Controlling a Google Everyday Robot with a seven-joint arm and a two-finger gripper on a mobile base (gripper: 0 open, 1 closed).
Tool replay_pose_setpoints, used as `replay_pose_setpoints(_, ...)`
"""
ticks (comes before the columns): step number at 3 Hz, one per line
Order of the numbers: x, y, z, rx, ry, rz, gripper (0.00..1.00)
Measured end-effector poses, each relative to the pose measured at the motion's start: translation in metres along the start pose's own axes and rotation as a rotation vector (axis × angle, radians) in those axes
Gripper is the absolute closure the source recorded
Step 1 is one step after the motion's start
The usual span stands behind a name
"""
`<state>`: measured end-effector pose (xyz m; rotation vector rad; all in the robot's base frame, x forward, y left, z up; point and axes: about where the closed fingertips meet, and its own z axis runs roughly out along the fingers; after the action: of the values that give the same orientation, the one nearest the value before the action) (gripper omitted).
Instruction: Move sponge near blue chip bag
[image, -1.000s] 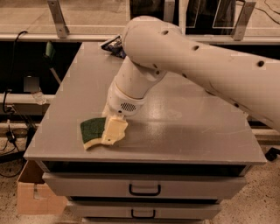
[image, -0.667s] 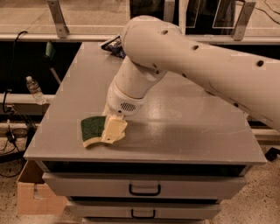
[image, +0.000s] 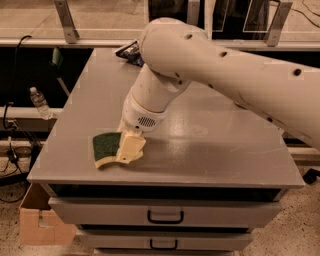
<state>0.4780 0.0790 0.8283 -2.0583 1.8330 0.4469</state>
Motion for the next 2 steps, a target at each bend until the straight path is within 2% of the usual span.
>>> replay_pose_setpoints(1, 0.002, -0.023, -0.046, 0.088, -0.024, 0.019, 1.00)
replay_pose_setpoints(2, -0.014, -0.044, -0.084, 0.169, -0.067, 0.012, 1.00)
